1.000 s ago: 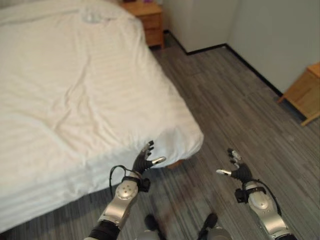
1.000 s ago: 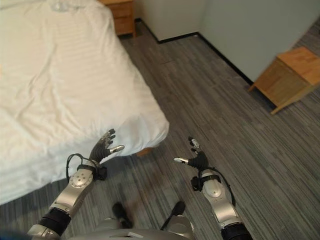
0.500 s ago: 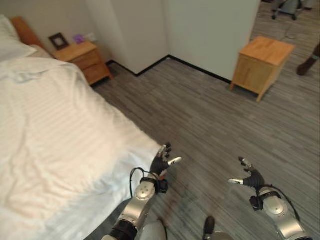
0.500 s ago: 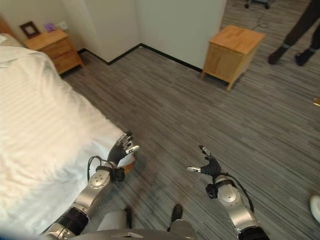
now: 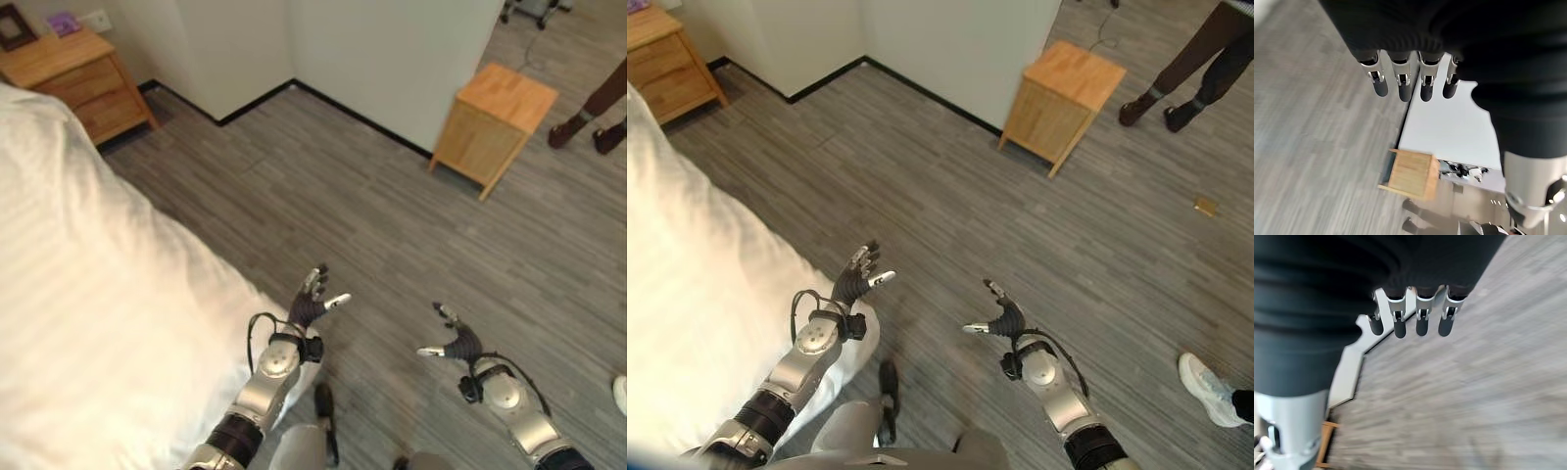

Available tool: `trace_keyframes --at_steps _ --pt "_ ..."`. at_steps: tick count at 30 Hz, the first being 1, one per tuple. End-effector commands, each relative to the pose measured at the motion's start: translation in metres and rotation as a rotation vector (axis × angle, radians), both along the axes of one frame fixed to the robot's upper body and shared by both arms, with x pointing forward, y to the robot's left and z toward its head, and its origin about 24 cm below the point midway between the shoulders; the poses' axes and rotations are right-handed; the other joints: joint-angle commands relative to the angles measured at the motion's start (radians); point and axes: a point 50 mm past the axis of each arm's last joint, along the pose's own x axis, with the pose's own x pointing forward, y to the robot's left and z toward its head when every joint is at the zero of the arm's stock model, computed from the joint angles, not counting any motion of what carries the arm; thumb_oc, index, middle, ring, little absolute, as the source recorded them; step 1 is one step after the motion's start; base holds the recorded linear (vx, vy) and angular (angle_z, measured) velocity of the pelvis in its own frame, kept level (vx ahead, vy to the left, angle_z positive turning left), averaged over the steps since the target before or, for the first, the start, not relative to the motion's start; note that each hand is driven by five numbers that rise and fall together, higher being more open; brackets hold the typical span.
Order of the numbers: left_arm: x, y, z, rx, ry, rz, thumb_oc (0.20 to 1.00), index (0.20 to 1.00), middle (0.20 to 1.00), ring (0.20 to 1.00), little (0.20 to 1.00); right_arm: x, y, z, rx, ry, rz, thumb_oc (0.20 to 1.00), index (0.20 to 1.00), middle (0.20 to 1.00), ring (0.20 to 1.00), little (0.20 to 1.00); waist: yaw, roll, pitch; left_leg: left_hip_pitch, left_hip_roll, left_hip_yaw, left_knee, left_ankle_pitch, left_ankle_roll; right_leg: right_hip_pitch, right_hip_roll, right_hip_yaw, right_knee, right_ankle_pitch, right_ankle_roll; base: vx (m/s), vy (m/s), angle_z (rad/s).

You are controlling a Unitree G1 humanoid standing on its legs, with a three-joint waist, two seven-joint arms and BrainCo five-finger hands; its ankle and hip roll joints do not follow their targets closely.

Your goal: Making the bed.

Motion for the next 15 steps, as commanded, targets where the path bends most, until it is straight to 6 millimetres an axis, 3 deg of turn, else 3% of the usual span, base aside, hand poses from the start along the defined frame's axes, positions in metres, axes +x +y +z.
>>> trace_keyframes --at_steps 1,3,5,6,7,11,13,15 --pt "0.012 -0.007 0.033 -0.066 -0.15 -0.006 1.0 1.0 1.0 1.0 1.0 0.029 0.0 0.041 0.01 -0.2 0.004 1.0 1.0 1.0 1.0 1.0 0.001 0.017 0.032 0.029 0.044 -0.032 -0.04 -0.037 -0.06 0.102 0.063 -0.087 -0.246 0.152 -0.043 0.47 0.036 0.76" --pt "0.012 -0.008 0.035 -0.08 -0.157 -0.005 1.0 1.0 1.0 1.0 1.0 0.028 0.002 0.044 0.028 -0.212 0.013 1.0 1.0 1.0 1.0 1.0 -0.037 0.029 0.047 0.08 0.033 -0.071 -0.04 -0.074 -0.064 0.016 0.103 -0.065 -0.341 0.1 -0.065 0.39 -0.031 0.54" --pt "0.01 -0.009 0.031 -0.087 -0.144 -0.008 1.0 1.0 1.0 1.0 1.0 0.026 0.003 0.04 0.039 -0.193 0.014 1.0 1.0 1.0 1.0 1.0 -0.057 0.033 0.041 0.128 0.022 -0.095 -0.04 -0.116 -0.072 0.004 0.13 -0.06 -0.546 0.071 -0.085 0.4 -0.05 0.82" --pt "0.01 -0.009 0.031 -0.087 -0.144 -0.007 1.0 1.0 1.0 1.0 1.0 0.026 0.003 0.04 0.039 -0.193 0.014 1.0 1.0 1.0 1.0 1.0 -0.059 0.035 0.041 0.127 0.025 -0.097 -0.04 -0.114 -0.073 0.01 0.134 -0.064 -0.559 0.079 -0.086 0.8 -0.127 0.98" --pt "0.005 -0.006 0.024 -0.084 -0.122 -0.006 1.0 1.0 1.0 1.0 1.0 0.02 0.0 0.032 0.044 -0.16 -0.004 1.0 1.0 1.0 1.0 1.0 -0.092 0.031 0.027 0.211 0.004 -0.144 -0.04 -0.185 -0.086 -0.073 0.147 -0.008 -0.846 0.173 -0.071 0.66 -0.095 0.79" --pt "0.001 -0.003 0.018 -0.064 -0.11 -0.007 1.0 1.0 1.0 1.0 1.0 0.013 -0.001 0.025 0.025 -0.127 -0.007 1.0 1.0 1.0 1.0 1.0 -0.116 0.056 0.022 0.298 0.031 -0.202 -0.04 -0.25 -0.103 -0.159 0.136 0.052 -0.893 0.21 -0.035 0.65 -0.095 0.85" --pt "0.001 -0.006 0.015 -0.061 -0.097 -0.017 1.0 1.0 1.0 1.0 1.0 0.007 -0.004 0.02 -0.005 -0.106 0.002 1.0 1.0 1.0 1.0 1.0 -0.123 0.056 0.005 0.356 0.042 -0.252 -0.04 -0.287 -0.107 -0.127 0.138 0.085 -0.893 0.235 -0.034 0.71 -0.169 0.86" --pt "-0.001 -0.007 0.011 -0.06 -0.085 -0.014 1.0 1.0 1.0 1.0 1.0 0.004 -0.005 0.016 -0.01 -0.086 0.004 1.0 1.0 1.0 1.0 1.0 -0.132 0.062 -0.006 0.389 0.055 -0.284 -0.017 -0.283 -0.113 -0.099 0.142 0.093 -0.89 0.257 -0.042 0.56 -0.172 1.1"
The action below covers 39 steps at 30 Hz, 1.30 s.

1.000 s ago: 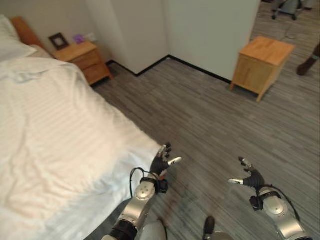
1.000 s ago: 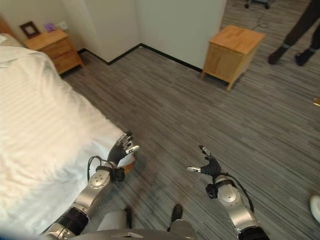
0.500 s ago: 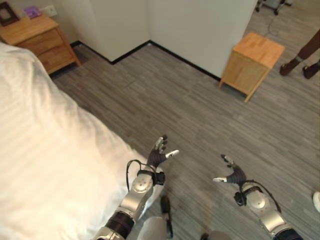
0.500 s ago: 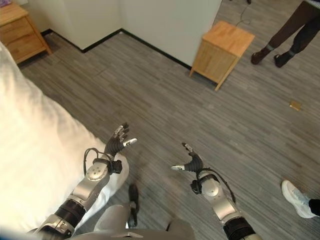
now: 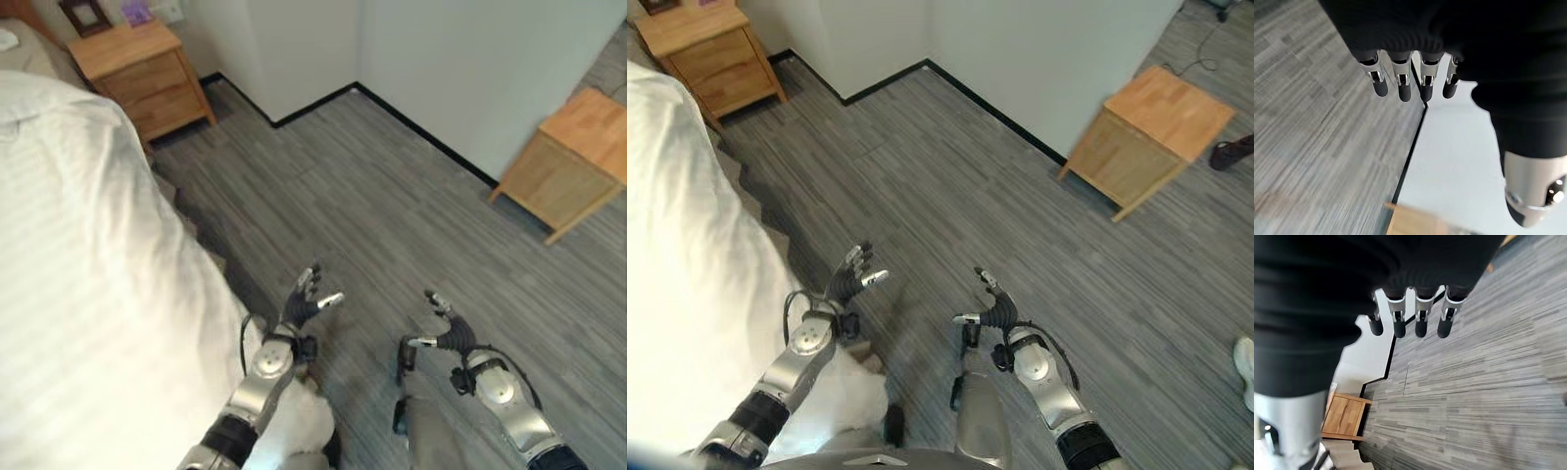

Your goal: Making the bed.

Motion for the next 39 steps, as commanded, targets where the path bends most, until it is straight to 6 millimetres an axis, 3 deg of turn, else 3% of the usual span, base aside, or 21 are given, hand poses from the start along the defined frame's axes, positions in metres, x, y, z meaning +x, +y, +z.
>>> trace_keyframes --at_steps 1,3,4,6,8,9,10,11,12,13,14,16,18,19,22,25,28,30,31,33,39 --pt "0.007 -0.01 0.023 -0.025 -0.129 -0.041 1.0 1.0 1.0 1.0 1.0 0.009 -0.006 0.013 -0.041 -0.069 0.023 1.0 1.0 1.0 1.0 1.0 0.005 0.035 -0.046 0.012 0.064 0.097 0.217 0.039 -0.111 0.073 0.032 -0.02 0.005 0.107 0.012 0.51 -0.229 1.38" --pt "0.009 -0.012 0.026 -0.051 -0.13 -0.035 1.0 1.0 1.0 1.0 1.0 0.012 -0.01 0.013 -0.042 -0.066 0.011 1.0 1.0 1.0 1.0 1.0 0.024 0.033 -0.018 -0.163 0.098 0.131 0.598 0.212 -0.154 0.161 0.042 -0.065 0.003 0.075 -0.051 0.45 -0.34 0.97" --pt "0.009 -0.013 0.027 -0.056 -0.131 -0.04 1.0 1.0 1.0 1.0 1.0 0.014 -0.011 0.017 -0.049 -0.082 0.017 1.0 1.0 1.0 1.0 1.0 0.039 0.019 -0.004 -0.264 0.115 0.166 0.766 0.258 -0.141 0.195 0.041 -0.084 -0.003 0.055 -0.086 0.34 -0.359 0.3" --pt "0.012 -0.011 0.033 -0.054 -0.154 -0.03 1.0 1.0 1.0 1.0 1.0 0.02 -0.013 0.024 -0.059 -0.109 0.022 1.0 1.0 1.0 1.0 1.0 0.076 -0.006 0.017 -0.347 0.164 0.265 0.876 0.25 -0.116 0.268 0.044 -0.108 -0.003 -0.005 -0.119 0.38 -0.296 -0.04" --pt "0.014 -0.01 0.036 -0.062 -0.165 -0.018 1.0 1.0 1.0 1.0 1.0 0.027 -0.012 0.031 -0.086 -0.135 0.042 1.0 1.0 1.0 1.0 1.0 0.107 -0.006 0.032 -0.46 0.205 0.331 0.914 0.197 -0.128 0.307 0.045 -0.139 -0.003 -0.057 -0.116 0.42 -0.093 -0.02" --pt "0.014 -0.006 0.036 -0.076 -0.163 0.009 1.0 1.0 1.0 1.0 1.0 0.029 -0.009 0.032 -0.071 -0.138 0.041 1.0 1.0 1.0 1.0 1.0 0.14 -0.007 0.018 -0.507 0.206 0.409 0.744 0.15 -0.115 0.354 0.049 -0.161 -0.003 -0.092 -0.101 0.44 0.016 0.19" --pt "0.013 -0.006 0.036 -0.075 -0.162 0.009 1.0 1.0 1.0 1.0 1.0 0.029 -0.009 0.032 -0.071 -0.137 0.041 1.0 1.0 1.0 1.0 1.0 0.142 -0.01 0.018 -0.502 0.202 0.413 0.738 0.152 -0.114 0.355 0.045 -0.159 -0.003 -0.093 -0.1 0.47 0.113 0.29" --pt "0.011 -0.005 0.034 -0.077 -0.159 0.013 1.0 1.0 1.0 1.0 1.0 0.029 -0.009 0.031 -0.065 -0.135 0.04 1.0 1.0 1.0 1.0 1.0 0.153 -0.008 0.008 -0.51 0.183 0.447 0.607 0.14 -0.097 0.368 0.049 -0.165 -0.003 -0.107 -0.091 0.51 0.204 0.35" --pt "0.006 -0.004 0.029 -0.067 -0.141 0.013 1.0 1.0 1.0 1.0 1.0 0.027 -0.008 0.031 -0.046 -0.138 0.034 1.0 1.0 1.0 1.0 1.0 0.173 -0.005 -0.014 -0.505 0.156 0.51 0.317 0.198 -0.093 0.416 0.063 -0.182 -0.003 -0.148 -0.069 0.51 0.202 0.33" --pt "0.006 -0.004 0.029 -0.067 -0.14 0.013 1.0 1.0 1.0 1.0 1.0 0.027 -0.008 0.03 -0.046 -0.137 0.034 1.0 1.0 1.0 1.0 1.0 0.172 -0.009 -0.013 -0.496 0.149 0.512 0.303 0.205 -0.092 0.419 0.059 -0.183 -0.003 -0.149 -0.068 0.59 0.197 0.45" --pt "0.002 -0.005 0.024 -0.057 -0.117 0.006 1.0 1.0 1.0 1.0 1.0 0.025 -0.008 0.029 -0.043 -0.136 0.031 1.0 1.0 1.0 1.0 1.0 0.184 0.006 -0.021 -0.501 0.165 0.55 0.171 0.293 -0.11 0.446 0.083 -0.2 -0.003 -0.173 -0.059 0.47 0.133 0.43" --pt "-0.001 -0.004 0.019 -0.048 -0.095 0.013 1.0 1.0 1.0 1.0 1.0 0.026 -0.01 0.031 -0.051 -0.154 0.014 1.0 1.0 1.0 1.0 1.0 0.186 0.004 -0.028 -0.52 0.213 0.626 0.019 0.325 -0.127 0.505 0.087 -0.242 -0.003 -0.202 -0.053 0.57 0.155 0.42" --pt "-0.003 -0.002 0.015 -0.026 -0.078 0.014 1.0 1.0 1.0 1.0 1.0 0.025 -0.01 0.032 -0.057 -0.158 0.01 1.0 1.0 1.0 1.0 1.0 0.184 -0.006 -0.022 -0.535 0.232 0.645 -0.005 0.332 -0.131 0.537 0.087 -0.277 -0.003 -0.211 -0.044 0.44 0.123 0.41" --pt "-0.004 0.006 0.015 -0.006 -0.076 0.038 1.0 1.0 1.0 1.0 1.0 0.026 -0.01 0.035 -0.057 -0.172 0.008 1.0 1.0 1.0 1.0 1.0 0.185 -0.013 -0.043 -0.523 0.27 0.693 -0.008 0.329 -0.123 0.578 0.09 -0.301 -0.003 -0.214 -0.025 0.6 0.204 0.51" --pt "-0.009 0.015 0.011 0.028 -0.057 0.049 1.0 1.0 1.0 1.0 1.0 0.02 -0.003 0.029 -0.033 -0.145 0.014 1.0 1.0 1.0 1.0 1.0 0.195 -0.046 -0.078 -0.473 0.242 0.732 -0.006 0.404 -0.118 0.625 0.062 -0.288 0.027 -0.166 0.001 0.7 0.269 0.67" --pt "-0.008 0.02 0.011 0.061 -0.052 0.044 1.0 1.0 1.0 1.0 1.0 0.019 0.002 0.023 -0.022 -0.127 0.012 1.0 1.0 1.0 1.0 1.0 0.201 -0.097 -0.082 -0.429 0.176 0.741 -0.001 0.357 -0.07 0.603 -0.037 -0.293 0.203 0.007 0.063 0.55 0.281 0.3" --pt "-0.003 0.028 0.019 0.117 -0.088 0.035 1.0 1.0 1.0 1.0 1.0 0.023 0.009 0.026 0.008 -0.14 0.015 1.0 1.0 1.0 1.0 1.0 0.175 -0.102 -0.073 -0.338 0.108 0.735 -0.008 0.247 -0.011 0.496 -0.177 -0.319 0.471 0.225 0.086 0.54 0.353 0.32" --pt "-0.001 0.028 0.023 0.123 -0.106 0.032 1.0 1.0 1.0 1.0 1.0 0.024 0.009 0.027 0.012 -0.145 0.012 1.0 1.0 1.0 1.0 1.0 0.159 -0.091 -0.067 -0.315 0.099 0.706 -0.008 0.216 -0.005 0.44 -0.189 -0.317 0.523 0.201 0.079 0.43 0.202 0.7" --pt "0.006 0.022 0.032 0.123 -0.146 0.009 1.0 1.0 1.0 1.0 1.0 0.024 0.008 0.031 0.021 -0.161 0.012 1.0 1.0 1.0 1.0 1.0 0.1 -0.064 -0.04 -0.26 0.091 0.651 -0.008 0.172 -0.008 0.293 -0.149 -0.289 0.566 0.083 0.052 0.48 0.186 1.08" --pt "0.009 0.019 0.036 0.12 -0.166 -0.006 1.0 1.0 1.0 1.0 1.0 0.022 0.007 0.033 0.025 -0.165 0.013 1.0 1.0 1.0 1.0 1.0 0.061 -0.044 -0.027 -0.203 0.084 0.614 -0.008 0.133 -0.017 0.231 -0.118 -0.298 0.488 0.008 0.037 0.54 0.113 1.51" --pt "0.008 0.018 0.036 0.115 -0.17 -0.007 1.0 1.0 1.0 1.0 1.0 0.02 0.006 0.033 0.027 -0.164 0.014 1.0 1.0 1.0 1.0 1.0 0.045 -0.038 -0.024 -0.181 0.081 0.598 -0.008 0.118 -0.022 0.218 -0.095 -0.293 0.423 -0.012 0.029 0.22 -0.046 0.79"
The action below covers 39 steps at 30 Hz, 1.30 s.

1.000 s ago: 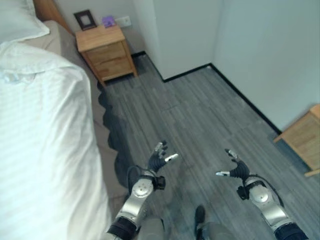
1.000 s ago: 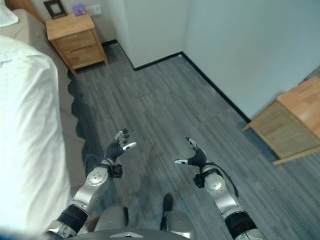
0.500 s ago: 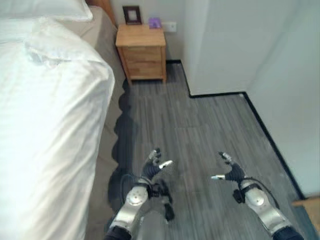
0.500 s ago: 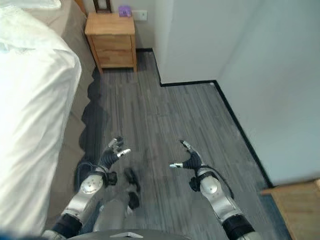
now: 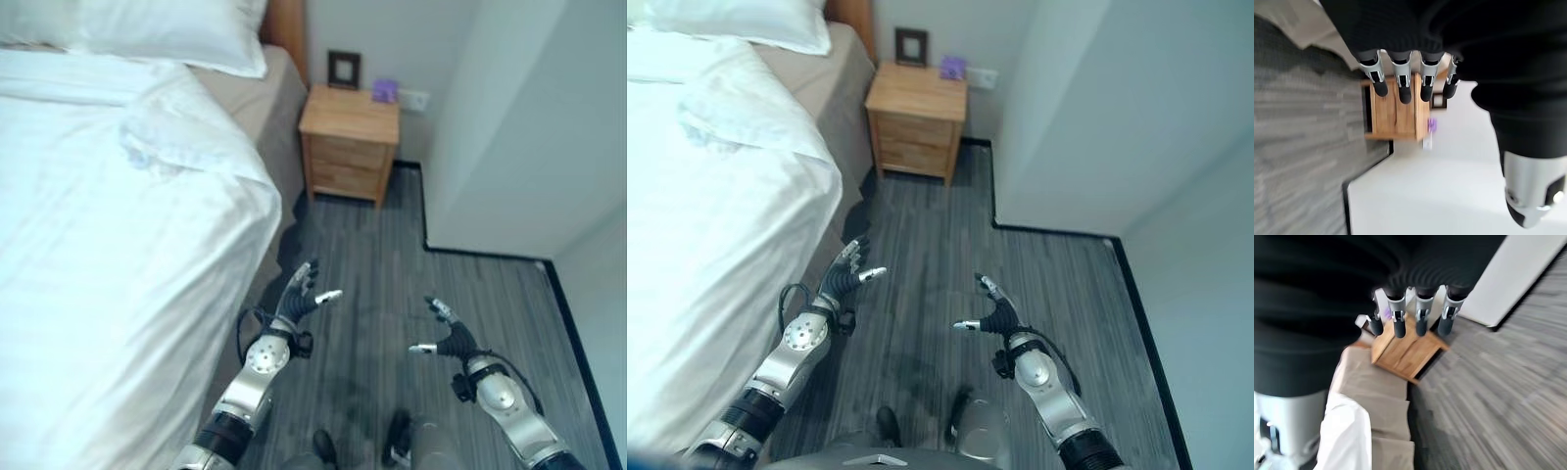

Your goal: Making the bed.

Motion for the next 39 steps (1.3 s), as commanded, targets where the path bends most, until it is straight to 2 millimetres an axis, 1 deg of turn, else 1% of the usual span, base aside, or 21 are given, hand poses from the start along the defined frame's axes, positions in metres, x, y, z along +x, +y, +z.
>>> trace_keyframes --at_steps 1,4,9,11,12,14,15,17,20,22,23,26,27,28,30,34,35,36,37,38,39 --pt "0.011 -0.008 0.019 -0.006 -0.124 -0.031 1.0 1.0 1.0 1.0 1.0 0.012 -0.004 0.024 0.063 -0.122 -0.032 1.0 1.0 1.0 1.0 1.0 -0.054 0.013 0.025 0.028 0.085 0.016 0.002 -0.058 -0.068 0.132 0.057 0.16 -0.466 -0.051 0.175 0.89 -0.282 -0.27" --pt "0.006 -0.002 0.014 0.009 -0.113 -0.035 1.0 1.0 1.0 1.0 1.0 0.005 -0.004 0.018 0.064 -0.093 -0.032 1.0 1.0 1.0 1.0 1.0 -0.073 0.028 0.026 0.086 0.103 -0.023 0.002 -0.08 -0.09 0.045 0.034 0.181 -0.48 -0.03 0.189 0.78 -0.267 0.56" --pt "-0.003 0.0 0.005 0.011 -0.079 -0.036 1.0 1.0 1.0 1.0 1.0 -0.006 -0.008 0.009 0.056 -0.038 -0.023 1.0 1.0 1.0 1.0 1.0 -0.094 0.037 -0.001 0.174 0.121 -0.118 0.017 -0.115 -0.109 0.11 0.047 0.269 -0.48 0.004 0.19 0.5 -0.237 0.67" --pt "-0.009 0.005 0.001 -0.01 -0.063 -0.012 1.0 1.0 1.0 1.0 1.0 -0.007 -0.011 0.005 0.057 -0.016 -0.022 1.0 1.0 1.0 1.0 1.0 -0.086 0.055 -0.007 0.144 0.171 -0.141 0.151 -0.059 -0.132 0.146 0.068 0.267 -0.48 -0.003 0.171 0.45 -0.345 0.82" --pt "-0.011 0.006 0.0 -0.032 -0.056 0.002 1.0 1.0 1.0 1.0 1.0 -0.003 -0.01 0.008 0.044 -0.028 0.003 1.0 1.0 1.0 1.0 1.0 -0.073 0.069 0.001 0.083 0.222 -0.151 0.314 0.041 -0.151 0.188 0.096 0.254 -0.48 -0.027 0.135 0.26 -0.371 0.51" --pt "-0.013 0.01 0.001 -0.056 -0.053 0.012 1.0 1.0 1.0 1.0 1.0 0.0 -0.013 0.015 0.045 -0.056 0.007 1.0 1.0 1.0 1.0 1.0 -0.048 0.064 0.021 -0.057 0.274 -0.185 0.595 0.173 -0.157 0.254 0.122 0.208 -0.48 -0.077 0.071 0.27 -0.433 0.13" --pt "-0.014 0.011 0.001 -0.058 -0.055 0.014 1.0 1.0 1.0 1.0 1.0 0.003 -0.013 0.02 0.056 -0.076 0.012 1.0 1.0 1.0 1.0 1.0 -0.036 0.053 0.037 -0.122 0.279 -0.201 0.714 0.201 -0.15 0.285 0.132 0.201 -0.48 -0.095 0.042 0.35 -0.423 0.0" --pt "-0.013 0.013 0.004 -0.068 -0.067 0.03 1.0 1.0 1.0 1.0 1.0 0.008 -0.013 0.024 0.044 -0.088 0.025 1.0 1.0 1.0 1.0 1.0 -0.012 0.036 0.057 -0.204 0.299 -0.154 0.789 0.159 -0.132 0.331 0.138 0.193 -0.48 -0.136 0.023 0.3 -0.277 0.03" --pt "-0.011 0.012 0.006 -0.083 -0.074 0.043 1.0 1.0 1.0 1.0 1.0 0.016 -0.012 0.028 0.013 -0.1 0.04 1.0 1.0 1.0 1.0 1.0 0.022 0.036 0.073 -0.293 0.273 -0.132 0.751 0.105 -0.13 0.365 0.141 0.197 -0.48 -0.164 0.028 0.24 -0.053 -0.11" --pt "-0.012 0.009 0.007 -0.099 -0.086 0.039 1.0 1.0 1.0 1.0 1.0 0.018 -0.01 0.03 0.016 -0.114 0.049 1.0 1.0 1.0 1.0 1.0 0.038 0.044 0.059 -0.307 0.198 -0.034 0.441 0.093 -0.114 0.402 0.153 0.187 -0.48 -0.201 0.045 0.42 0.03 -0.06" --pt "-0.012 0.008 0.007 -0.101 -0.087 0.036 1.0 1.0 1.0 1.0 1.0 0.02 -0.01 0.031 0.013 -0.118 0.047 1.0 1.0 1.0 1.0 1.0 0.042 0.049 0.051 -0.323 0.192 -0.008 0.394 0.083 -0.124 0.423 0.168 0.183 -0.48 -0.223 0.045 0.33 0.005 0.06" --pt "-0.008 0.006 0.01 -0.103 -0.099 0.033 1.0 1.0 1.0 1.0 1.0 0.026 -0.011 0.037 0.0 -0.156 0.028 1.0 1.0 1.0 1.0 1.0 0.015 0.067 0.039 -0.312 0.209 0.2 0.237 0.154 -0.146 0.469 0.193 0.125 -0.48 -0.273 0.046 0.3 -0.006 0.22" --pt "-0.007 0.006 0.01 -0.103 -0.099 0.034 1.0 1.0 1.0 1.0 1.0 0.027 -0.011 0.037 -0.001 -0.157 0.028 1.0 1.0 1.0 1.0 1.0 0.015 0.067 0.04 -0.303 0.205 0.201 0.225 0.157 -0.15 0.473 0.192 0.126 -0.48 -0.276 0.046 0.21 -0.012 0.11" --pt "-0.006 0.006 0.011 -0.105 -0.101 0.035 1.0 1.0 1.0 1.0 1.0 0.029 -0.011 0.039 -0.001 -0.171 0.019 1.0 1.0 1.0 1.0 1.0 0.001 0.07 0.036 -0.286 0.221 0.286 0.201 0.176 -0.154 0.488 0.202 0.1 -0.48 -0.285 0.043 0.17 -0.012 0.24" --pt "-0.006 0.009 0.012 -0.101 -0.097 0.039 1.0 1.0 1.0 1.0 1.0 0.029 -0.013 0.044 -0.008 -0.198 0.003 1.0 1.0 1.0 1.0 1.0 -0.032 0.059 0.011 -0.217 0.237 0.443 0.193 0.157 -0.123 0.527 0.21 0.043 -0.48 -0.283 0.033 0.34 -0.009 0.61" --pt "-0.01 0.019 0.013 -0.141 -0.098 0.091 1.0 1.0 1.0 1.0 1.0 0.03 -0.009 0.049 -0.022 -0.226 0.013 1.0 1.0 1.0 1.0 1.0 -0.008 0.029 -0.027 -0.169 0.167 0.386 0.088 0.124 -0.074 0.548 0.201 -0.021 -0.408 -0.263 0.068 0.27 0.096 1.04" --pt "-0.011 0.024 0.015 -0.141 -0.104 0.113 1.0 1.0 1.0 1.0 1.0 0.032 -0.006 0.051 -0.026 -0.236 0.021 1.0 1.0 1.0 1.0 1.0 0.01 0.014 -0.036 -0.151 0.149 0.382 0.07 0.109 -0.055 0.542 0.188 -0.04 -0.361 -0.247 0.09 0.27 0.113 0.98" --pt "-0.012 0.031 0.019 -0.141 -0.12 0.123 1.0 1.0 1.0 1.0 1.0 0.036 -0.002 0.058 -0.022 -0.267 0.032 1.0 1.0 1.0 1.0 1.0 0.029 -0.001 -0.041 -0.115 0.113 0.36 0.032 0.078 -0.024 0.492 0.136 -0.06 -0.201 -0.191 0.149 0.21 0.125 0.92" --pt "-0.012 0.031 0.019 -0.141 -0.12 0.123 1.0 1.0 1.0 1.0 1.0 0.036 -0.002 0.058 -0.021 -0.268 0.032 1.0 1.0 1.0 1.0 1.0 0.026 -0.003 -0.041 -0.116 0.106 0.357 0.027 0.076 -0.019 0.484 0.127 -0.061 -0.182 -0.198 0.156 0.2 0.152 1.22" --pt "-0.012 0.034 0.023 -0.144 -0.131 0.129 1.0 1.0 1.0 1.0 1.0 0.039 0.002 0.063 -0.022 -0.289 0.05 1.0 1.0 1.0 1.0 1.0 0.024 -0.009 -0.036 -0.092 0.089 0.328 0.011 0.058 -0.007 0.432 0.074 -0.062 -0.072 -0.139 0.206 0.14 0.079 1.1" --pt "-0.011 0.036 0.026 -0.138 -0.141 0.132 1.0 1.0 1.0 1.0 1.0 0.042 0.006 0.07 -0.026 -0.318 0.068 1.0 1.0 1.0 1.0 1.0 0.022 -0.009 -0.029 -0.078 0.083 0.293 0.006 0.044 0.003 0.398 0.052 -0.038 0.013 -0.086 0.219 0.18 0.08 1.24"
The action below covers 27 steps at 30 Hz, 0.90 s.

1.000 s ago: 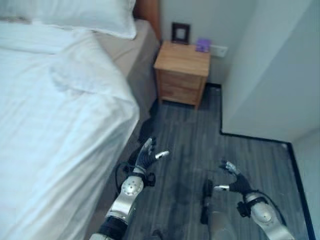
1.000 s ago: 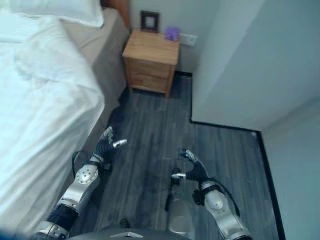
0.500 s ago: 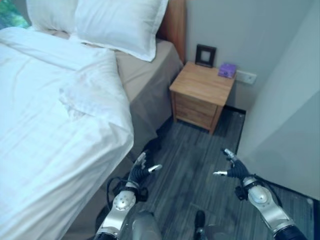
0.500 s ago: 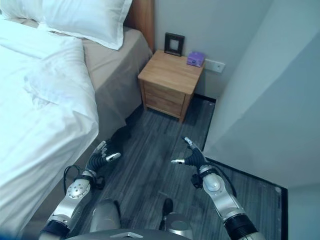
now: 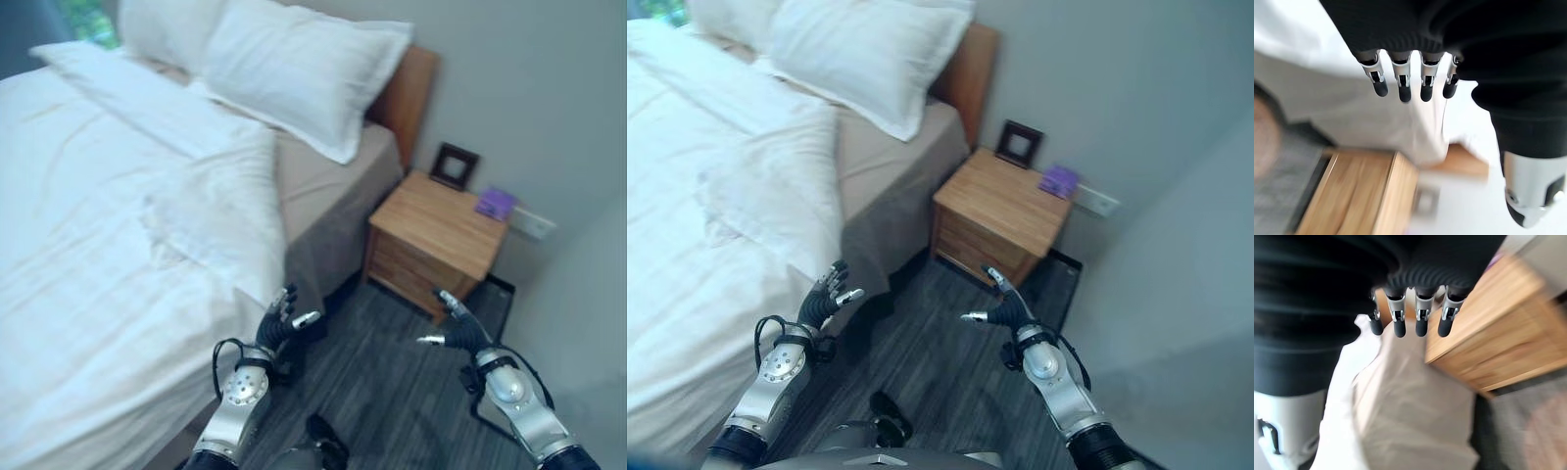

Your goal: Making the bed.

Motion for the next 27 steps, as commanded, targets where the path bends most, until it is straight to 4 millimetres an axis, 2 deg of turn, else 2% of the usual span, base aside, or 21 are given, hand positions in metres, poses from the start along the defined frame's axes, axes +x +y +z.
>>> trace_keyframes --at_steps 1,2,3,4,6,7,8,9,11,12,13,14,15,16,17,18,19,23,25,26,27 --pt "0.012 0.01 0.033 -0.009 -0.156 0.011 1.0 1.0 1.0 1.0 1.0 0.03 0.015 0.048 0.004 -0.235 0.053 1.0 1.0 1.0 1.0 1.0 -0.004 -0.005 0.034 0.106 0.094 0.011 -0.032 -0.055 -0.089 -0.134 -0.043 0.046 -0.09 0.346 0.059 0.19 -0.017 1.4" --pt "0.014 0.011 0.035 -0.012 -0.165 0.009 1.0 1.0 1.0 1.0 1.0 0.031 0.018 0.054 0.01 -0.262 0.06 1.0 1.0 1.0 1.0 1.0 -0.013 -0.001 0.048 0.105 0.097 -0.06 -0.032 -0.063 -0.094 -0.193 -0.061 0.12 -0.059 0.317 0.049 0.12 -0.033 1.61" --pt "0.014 0.011 0.035 -0.012 -0.166 0.009 1.0 1.0 1.0 1.0 1.0 0.032 0.018 0.054 0.01 -0.264 0.059 1.0 1.0 1.0 1.0 1.0 -0.017 -0.002 0.047 0.103 0.095 -0.065 -0.032 -0.063 -0.093 -0.194 -0.063 0.117 -0.056 0.315 0.049 0.12 -0.081 1.64" --pt "0.015 0.012 0.036 -0.008 -0.166 0.002 1.0 1.0 1.0 1.0 1.0 0.032 0.018 0.057 0.016 -0.278 0.062 1.0 1.0 1.0 1.0 1.0 -0.02 0.001 0.053 0.101 0.097 -0.098 -0.032 -0.06 -0.098 -0.208 -0.067 0.147 -0.072 0.3 0.039 0.08 -0.072 2.07" --pt "0.017 0.011 0.036 0.011 -0.161 -0.027 1.0 1.0 1.0 1.0 1.0 0.031 0.017 0.062 0.037 -0.298 0.054 1.0 1.0 1.0 1.0 1.0 -0.034 0.007 0.059 0.091 0.102 -0.17 -0.032 -0.056 -0.115 -0.221 -0.061 0.212 -0.18 0.238 -0.001 0.15 -0.149 1.7" --pt "0.016 0.011 0.035 0.006 -0.159 -0.032 1.0 1.0 1.0 1.0 1.0 0.03 0.015 0.062 0.039 -0.295 0.051 1.0 1.0 1.0 1.0 1.0 -0.04 0.007 0.056 0.086 0.104 -0.195 -0.032 -0.056 -0.122 -0.193 -0.061 0.218 -0.255 0.226 -0.012 0.17 -0.251 1.14" --pt "0.015 0.012 0.032 0.031 -0.146 -0.049 1.0 1.0 1.0 1.0 1.0 0.028 0.01 0.061 0.024 -0.292 0.031 1.0 1.0 1.0 1.0 1.0 -0.056 0.003 0.051 0.067 0.102 -0.244 -0.032 -0.037 -0.131 -0.194 -0.027 0.314 -0.415 0.233 -0.033 0.09 -0.177 1.34" --pt "0.015 0.012 0.032 0.031 -0.145 -0.049 1.0 1.0 1.0 1.0 1.0 0.028 0.01 0.061 0.024 -0.292 0.031 1.0 1.0 1.0 1.0 1.0 -0.057 0.004 0.05 0.067 0.103 -0.245 -0.032 -0.037 -0.131 -0.192 -0.026 0.312 -0.417 0.234 -0.033 0.14 -0.188 1.71" --pt "0.013 0.017 0.031 0.04 -0.14 -0.043 1.0 1.0 1.0 1.0 1.0 0.023 0.0 0.055 0.022 -0.269 -0.012 1.0 1.0 1.0 1.0 1.0 -0.071 0.0 0.047 0.067 0.087 -0.321 -0.032 -0.045 -0.136 -0.205 -0.008 0.446 -0.482 0.258 -0.025 0.13 -0.098 1.1" --pt "0.013 0.017 0.031 0.04 -0.14 -0.043 1.0 1.0 1.0 1.0 1.0 0.023 0.0 0.055 0.022 -0.269 -0.012 1.0 1.0 1.0 1.0 1.0 -0.071 0.0 0.045 0.063 0.088 -0.32 -0.032 -0.041 -0.137 -0.208 -0.007 0.446 -0.484 0.262 -0.027 0.16 -0.166 1.32" --pt "0.012 0.024 0.031 0.048 -0.143 -0.027 1.0 1.0 1.0 1.0 1.0 0.019 -0.012 0.05 0.009 -0.251 -0.068 1.0 1.0 1.0 1.0 1.0 -0.076 0.0 0.046 0.064 0.079 -0.384 -0.032 -0.048 -0.139 -0.223 -0.009 0.535 -0.516 0.292 -0.02 0.11 -0.113 1.45" --pt "0.012 0.023 0.031 0.048 -0.143 -0.027 1.0 1.0 1.0 1.0 1.0 0.019 -0.012 0.05 0.009 -0.25 -0.069 1.0 1.0 1.0 1.0 1.0 -0.078 0.0 0.045 0.064 0.078 -0.386 -0.032 -0.049 -0.138 -0.22 -0.01 0.533 -0.519 0.293 -0.019 0.24 -0.209 1.45" --pt "0.011 0.032 0.038 0.064 -0.169 -0.012 1.0 1.0 1.0 1.0 1.0 0.016 -0.028 0.052 -0.024 -0.263 -0.138 1.0 1.0 1.0 1.0 1.0 -0.078 -0.009 0.038 0.071 0.069 -0.435 -0.032 -0.061 -0.145 -0.207 -0.031 0.539 -0.581 0.306 -0.021 0.14 -0.098 0.95" --pt "0.011 0.032 0.038 0.065 -0.169 -0.012 1.0 1.0 1.0 1.0 1.0 0.015 -0.028 0.052 -0.024 -0.262 -0.138 1.0 1.0 1.0 1.0 1.0 -0.08 -0.009 0.039 0.072 0.069 -0.438 -0.032 -0.061 -0.145 -0.203 -0.032 0.535 -0.584 0.306 -0.021 0.2 -0.141 0.82" --pt "0.012 0.037 0.045 0.062 -0.199 0.005 1.0 1.0 1.0 1.0 1.0 0.016 -0.033 0.053 -0.037 -0.271 -0.165 1.0 1.0 1.0 1.0 1.0 -0.072 -0.018 0.033 0.081 0.065 -0.441 -0.032 -0.068 -0.148 -0.185 -0.053 0.508 -0.605 0.32 -0.008 0.16 -0.136 0.58" --pt "0.009 0.042 0.051 0.044 -0.232 0.043 1.0 1.0 1.0 1.0 1.0 0.02 -0.04 0.06 -0.068 -0.308 -0.2 1.0 1.0 1.0 1.0 1.0 -0.06 -0.03 0.019 0.091 0.059 -0.447 -0.032 -0.071 -0.151 -0.157 -0.062 0.482 -0.65 0.362 0.013 0.16 -0.136 0.35" --pt "0.009 0.042 0.051 0.043 -0.232 0.044 1.0 1.0 1.0 1.0 1.0 0.02 -0.04 0.06 -0.069 -0.307 -0.2 1.0 1.0 1.0 1.0 1.0 -0.06 -0.03 0.019 0.091 0.058 -0.448 -0.032 -0.071 -0.151 -0.154 -0.062 0.481 -0.654 0.364 0.013 0.15 -0.142 0.18" --pt "0.003 0.059 0.064 -0.008 -0.302 0.141 1.0 1.0 1.0 1.0 1.0 0.038 -0.049 0.092 -0.222 -0.434 -0.202 1.0 1.0 1.0 1.0 1.0 -0.025 -0.026 0.006 0.091 0.081 -0.454 -0.032 -0.066 -0.166 -0.141 -0.041 0.462 -0.662 0.331 0.004 0.11 -0.106 0.05" --pt "0.003 0.065 0.066 -0.013 -0.313 0.175 1.0 1.0 1.0 1.0 1.0 0.049 -0.046 0.109 -0.272 -0.49 -0.19 1.0 1.0 1.0 1.0 1.0 -0.007 -0.026 0.001 0.088 0.09 -0.461 -0.032 -0.061 -0.172 -0.137 -0.034 0.45 -0.662 0.314 -0.004 0.13 -0.151 0.06" --pt "0.004 0.069 0.068 -0.022 -0.325 0.202 1.0 1.0 1.0 1.0 1.0 0.064 -0.042 0.124 -0.342 -0.544 -0.179 1.0 1.0 1.0 1.0 1.0 0.015 -0.026 0.001 0.083 0.099 -0.473 -0.032 -0.056 -0.18 -0.13 -0.027 0.437 -0.662 0.301 -0.011 0.11 -0.14 0.18" --pt "0.004 0.069 0.069 -0.022 -0.327 0.205 1.0 1.0 1.0 1.0 1.0 0.065 -0.041 0.125 -0.342 -0.547 -0.178 1.0 1.0 1.0 1.0 1.0 0.012 -0.025 0.003 0.083 0.099 -0.474 -0.032 -0.056 -0.181 -0.13 -0.026 0.437 -0.662 0.301 -0.012 0.1 -0.136 0.18"
